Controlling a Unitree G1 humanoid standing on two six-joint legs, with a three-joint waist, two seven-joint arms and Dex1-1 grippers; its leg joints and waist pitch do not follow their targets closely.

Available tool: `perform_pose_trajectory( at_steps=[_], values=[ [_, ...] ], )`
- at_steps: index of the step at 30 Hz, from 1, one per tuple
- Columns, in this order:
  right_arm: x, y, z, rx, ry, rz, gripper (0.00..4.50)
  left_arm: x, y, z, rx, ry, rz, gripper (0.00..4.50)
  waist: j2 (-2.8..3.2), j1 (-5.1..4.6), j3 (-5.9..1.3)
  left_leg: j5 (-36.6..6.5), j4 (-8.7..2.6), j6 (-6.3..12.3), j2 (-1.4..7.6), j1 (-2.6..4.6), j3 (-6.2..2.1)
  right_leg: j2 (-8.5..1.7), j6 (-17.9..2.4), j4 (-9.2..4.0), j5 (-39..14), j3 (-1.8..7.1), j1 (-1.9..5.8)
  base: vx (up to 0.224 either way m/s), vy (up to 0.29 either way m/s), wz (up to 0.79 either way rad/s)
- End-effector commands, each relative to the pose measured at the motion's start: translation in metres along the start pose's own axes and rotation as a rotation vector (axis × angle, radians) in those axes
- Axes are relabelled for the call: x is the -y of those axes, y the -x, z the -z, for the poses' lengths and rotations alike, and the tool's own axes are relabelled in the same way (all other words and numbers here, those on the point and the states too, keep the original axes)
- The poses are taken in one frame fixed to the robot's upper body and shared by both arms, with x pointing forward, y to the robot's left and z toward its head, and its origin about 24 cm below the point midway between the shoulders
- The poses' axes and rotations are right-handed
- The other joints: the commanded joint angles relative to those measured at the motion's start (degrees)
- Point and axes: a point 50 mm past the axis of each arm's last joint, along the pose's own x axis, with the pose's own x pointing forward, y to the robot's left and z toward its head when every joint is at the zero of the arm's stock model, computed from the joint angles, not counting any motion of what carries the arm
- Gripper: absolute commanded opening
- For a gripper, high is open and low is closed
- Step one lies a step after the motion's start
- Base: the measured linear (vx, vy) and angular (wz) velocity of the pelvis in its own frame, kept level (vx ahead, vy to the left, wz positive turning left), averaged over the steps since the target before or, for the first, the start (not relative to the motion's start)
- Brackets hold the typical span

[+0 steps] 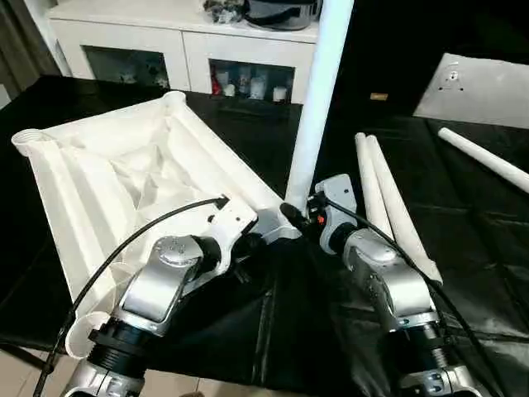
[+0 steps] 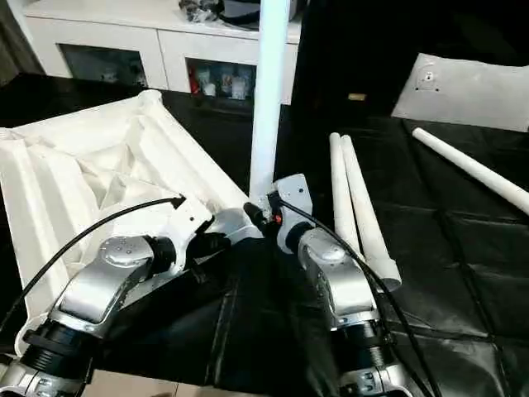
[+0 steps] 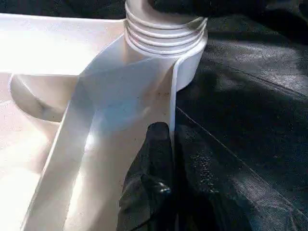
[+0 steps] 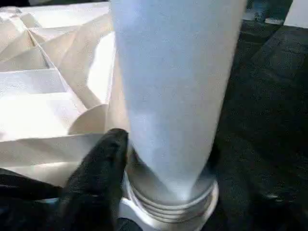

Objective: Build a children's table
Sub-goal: Rotate leg to tighten

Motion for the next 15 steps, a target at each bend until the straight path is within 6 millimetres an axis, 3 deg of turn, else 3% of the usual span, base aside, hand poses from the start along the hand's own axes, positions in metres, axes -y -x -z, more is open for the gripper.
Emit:
perform_pose_trajectory(
  at_steps=[1,3,4,7,14,15],
  values=[
    [-0.029,-0.005,0.019,-0.061,-0.054,-0.124,3.07,-0.002,0.002,-0.016,0.083,-0.062,-0.035,0.00,0.35,0.28,-2.80,-7.1,-3.59,1.32,2.35,-0.16,-0.78,-3.75,-11.8,-3.95,-2.1,2.13,2.39,0.000,0.000,0.00],
    [-0.028,-0.004,0.017,-0.041,-0.052,-0.128,3.16,-0.002,0.004,-0.014,0.074,-0.072,-0.027,0.00,1.15,0.21,-2.59,-9.6,-3.86,0.59,2.39,-0.09,-0.94,-3.77,-11.6,-4.19,-5.0,2.13,2.27,0.000,0.000,0.00],
    [-0.027,-0.002,0.016,-0.033,-0.050,-0.133,3.27,-0.003,0.005,-0.012,0.070,-0.077,-0.022,0.00,0.84,0.10,-2.58,-11.1,-3.91,0.22,2.46,0.01,-0.90,-3.79,-11.3,-4.43,-6.9,2.16,2.22,0.000,0.000,0.00],
    [-0.025,0.004,0.014,-0.018,-0.030,-0.172,3.59,-0.005,0.009,-0.007,0.058,-0.093,0.005,0.00,1.37,0.18,-2.66,-10.9,-3.96,-0.11,2.38,-0.08,-1.05,-3.67,-11.0,-4.29,-5.8,2.16,2.39,0.000,0.000,0.00],
    [-0.009,0.023,0.011,0.005,0.036,-0.253,4.11,-0.009,0.017,0.002,0.019,-0.183,0.124,0.00,1.39,0.49,-2.75,-7.7,-3.57,1.71,2.39,-0.10,-0.80,-3.67,-12.6,-3.78,-0.4,2.17,2.53,0.000,0.000,0.00],
    [-0.004,0.027,0.008,0.011,0.050,-0.289,4.20,-0.011,0.020,0.004,0.008,-0.219,0.181,0.00,0.98,0.41,-2.74,-7.4,-3.55,2.03,2.40,-0.18,-0.78,-3.69,-12.9,-3.78,0.0,2.10,2.58,0.000,0.000,0.00]
  ],
)
